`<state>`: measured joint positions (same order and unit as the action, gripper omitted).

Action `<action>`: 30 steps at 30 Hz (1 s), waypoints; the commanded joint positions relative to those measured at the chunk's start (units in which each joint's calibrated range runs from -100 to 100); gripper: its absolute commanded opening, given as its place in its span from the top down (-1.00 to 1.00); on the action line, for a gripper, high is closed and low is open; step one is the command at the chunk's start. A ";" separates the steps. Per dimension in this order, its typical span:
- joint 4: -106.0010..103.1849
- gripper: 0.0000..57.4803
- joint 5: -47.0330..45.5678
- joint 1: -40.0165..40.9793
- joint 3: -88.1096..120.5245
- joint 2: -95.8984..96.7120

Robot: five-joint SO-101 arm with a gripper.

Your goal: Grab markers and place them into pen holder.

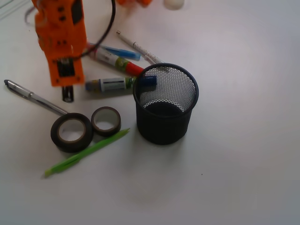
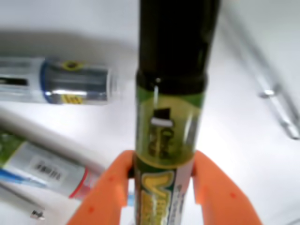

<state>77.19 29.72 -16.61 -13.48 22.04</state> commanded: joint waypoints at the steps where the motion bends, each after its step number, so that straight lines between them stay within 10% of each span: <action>1: 5.83 0.99 0.63 0.20 -10.98 -8.23; 17: -17.52 0.99 18.90 26.59 -17.32 -18.17; 30: -67.57 0.99 23.59 30.63 31.86 -30.92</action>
<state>24.49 52.43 15.06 5.39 -2.09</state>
